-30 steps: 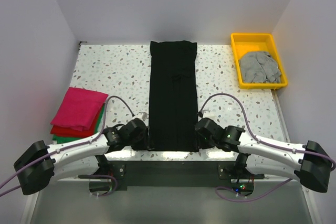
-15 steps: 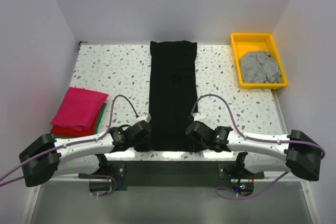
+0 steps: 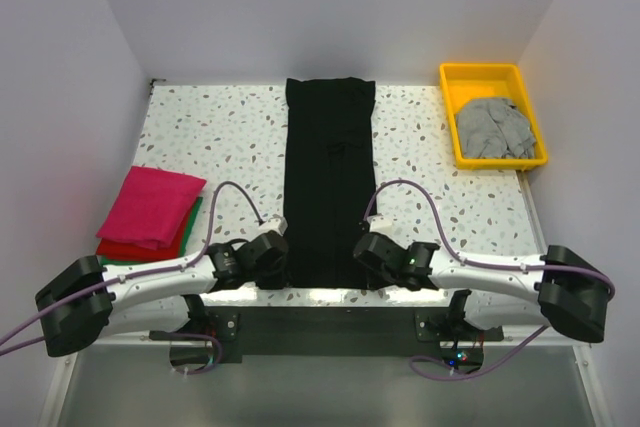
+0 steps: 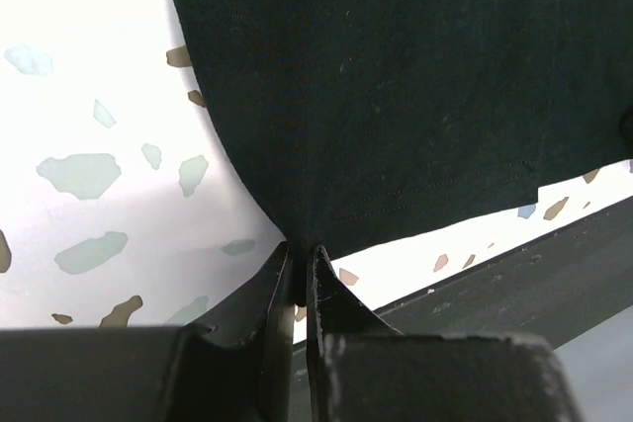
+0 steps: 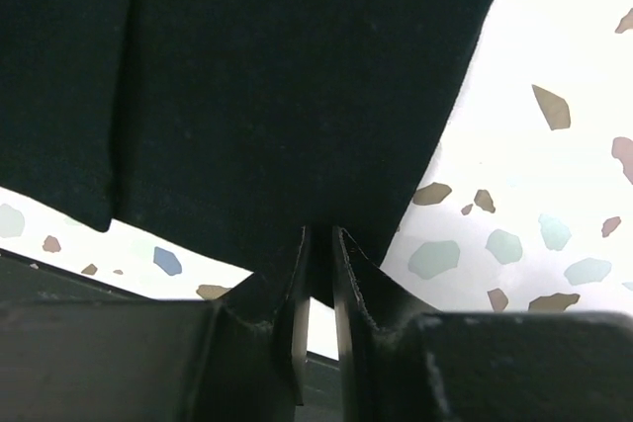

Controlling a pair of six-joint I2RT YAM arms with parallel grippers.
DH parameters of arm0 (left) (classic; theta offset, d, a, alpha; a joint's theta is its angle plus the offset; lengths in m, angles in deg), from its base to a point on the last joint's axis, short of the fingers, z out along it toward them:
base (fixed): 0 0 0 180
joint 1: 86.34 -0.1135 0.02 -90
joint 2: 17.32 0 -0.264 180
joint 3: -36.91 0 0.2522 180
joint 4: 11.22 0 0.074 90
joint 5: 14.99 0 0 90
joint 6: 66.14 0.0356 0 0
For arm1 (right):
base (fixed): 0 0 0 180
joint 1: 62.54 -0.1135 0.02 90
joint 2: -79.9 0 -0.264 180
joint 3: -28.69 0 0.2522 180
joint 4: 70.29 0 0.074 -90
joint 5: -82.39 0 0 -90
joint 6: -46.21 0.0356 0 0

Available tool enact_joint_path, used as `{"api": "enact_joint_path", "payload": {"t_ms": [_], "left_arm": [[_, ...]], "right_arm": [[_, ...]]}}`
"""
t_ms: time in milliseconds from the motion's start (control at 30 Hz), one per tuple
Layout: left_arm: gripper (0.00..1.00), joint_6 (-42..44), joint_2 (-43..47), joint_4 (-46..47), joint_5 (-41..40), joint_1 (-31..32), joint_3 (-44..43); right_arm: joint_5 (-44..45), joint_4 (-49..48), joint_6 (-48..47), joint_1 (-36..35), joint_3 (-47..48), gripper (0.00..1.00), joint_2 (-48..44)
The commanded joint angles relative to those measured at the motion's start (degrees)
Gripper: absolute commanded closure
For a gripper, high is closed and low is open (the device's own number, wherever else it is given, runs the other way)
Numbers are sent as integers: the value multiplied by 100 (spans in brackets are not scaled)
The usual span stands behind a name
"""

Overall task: Fold and stack the t-shirts
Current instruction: Fold the tshirt

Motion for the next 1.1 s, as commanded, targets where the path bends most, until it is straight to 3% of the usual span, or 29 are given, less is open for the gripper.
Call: {"api": "enact_joint_path", "payload": {"t_ms": [0,33,100,133,233,567,900,1067], "left_arm": [[98,-125,47,-14,-41,57,140],[98,-116,47,4,-32,57,149],[98,-125,38,30,-23,65,158],[98,-125,21,30,-23,65,175],[98,-116,-5,83,-6,65,202],[99,-125,-23,144,-6,74,246],[99,-116,-120,189,12,74,255],[99,-125,-129,189,21,74,237]], "right_arm": [[238,-47,97,-35,-101,84,-163],[229,-21,97,-44,-110,84,-172],[194,6,97,-44,-102,75,-198],[177,14,97,-44,-93,66,-224],[150,14,97,-44,-84,58,-347],[519,261,71,-229,373,60,-216],[467,-12,141,-369,321,60,558],[484,-38,194,-378,197,68,584]]}}
